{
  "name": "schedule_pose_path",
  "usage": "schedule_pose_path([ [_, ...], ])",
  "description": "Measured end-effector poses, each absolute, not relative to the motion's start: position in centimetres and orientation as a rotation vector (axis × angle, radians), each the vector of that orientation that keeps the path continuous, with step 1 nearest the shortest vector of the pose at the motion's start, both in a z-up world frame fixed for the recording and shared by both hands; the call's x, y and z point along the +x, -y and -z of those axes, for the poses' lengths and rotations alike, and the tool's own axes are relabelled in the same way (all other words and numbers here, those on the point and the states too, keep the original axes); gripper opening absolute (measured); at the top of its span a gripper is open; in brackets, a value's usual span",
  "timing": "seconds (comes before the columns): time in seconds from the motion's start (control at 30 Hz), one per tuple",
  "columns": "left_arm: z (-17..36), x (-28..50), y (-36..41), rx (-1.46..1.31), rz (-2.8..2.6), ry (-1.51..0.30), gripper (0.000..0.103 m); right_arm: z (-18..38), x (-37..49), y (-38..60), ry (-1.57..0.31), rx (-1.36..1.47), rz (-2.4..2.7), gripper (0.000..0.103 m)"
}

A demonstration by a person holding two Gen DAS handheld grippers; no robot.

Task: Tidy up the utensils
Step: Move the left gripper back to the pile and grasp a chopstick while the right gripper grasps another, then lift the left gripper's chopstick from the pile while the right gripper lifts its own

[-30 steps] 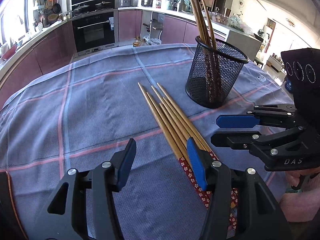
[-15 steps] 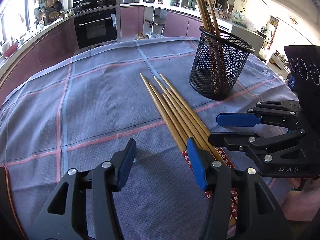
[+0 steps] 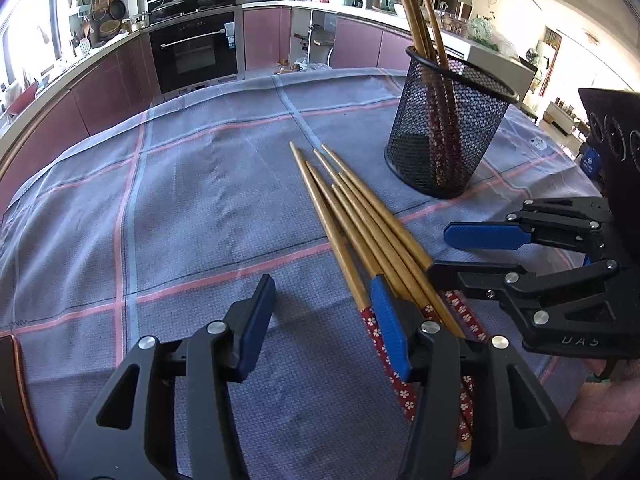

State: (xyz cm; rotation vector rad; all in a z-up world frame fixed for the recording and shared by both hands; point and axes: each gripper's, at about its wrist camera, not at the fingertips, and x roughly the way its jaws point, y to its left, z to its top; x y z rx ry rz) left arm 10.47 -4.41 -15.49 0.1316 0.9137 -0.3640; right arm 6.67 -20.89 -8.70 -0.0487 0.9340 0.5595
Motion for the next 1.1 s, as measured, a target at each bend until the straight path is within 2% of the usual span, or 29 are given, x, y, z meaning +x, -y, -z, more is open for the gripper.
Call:
schedule_pose_path([
  [0.33, 15.5, 11.0, 4.8, 0.145, 0.356, -0.911, 0.045, 8.8, 7.5, 19.8, -0.930, -0.073, -0.531, 0.031],
  [0.5, 15.6, 11.8, 5.3, 0.157, 0.344, -0.910, 0.038, 8.9, 8.1, 19.5, -0.924, -0.074, -0.516, 0.023],
  [0.57, 15.6, 12.0, 5.3, 0.150, 0.346, -0.910, 0.031, 8.9, 8.2, 19.6, -0.923, -0.065, -0.509, 0.019],
  [0.6, 15.6, 12.0, 5.2, 0.147, 0.344, -0.909, 0.028, 9.0, 8.3, 19.7, -0.925, -0.053, -0.508, 0.012],
  [0.73, 15.6, 12.2, 4.7, 0.100, 0.332, -0.912, 0.009, 9.2, 8.4, 20.5, -0.932, 0.017, -0.514, 0.007],
  [1.1, 14.7, 10.6, 3.8, 0.044, 0.362, -0.900, 0.008, 8.0, 7.4, 21.7, -0.892, 0.084, -0.582, 0.006],
])
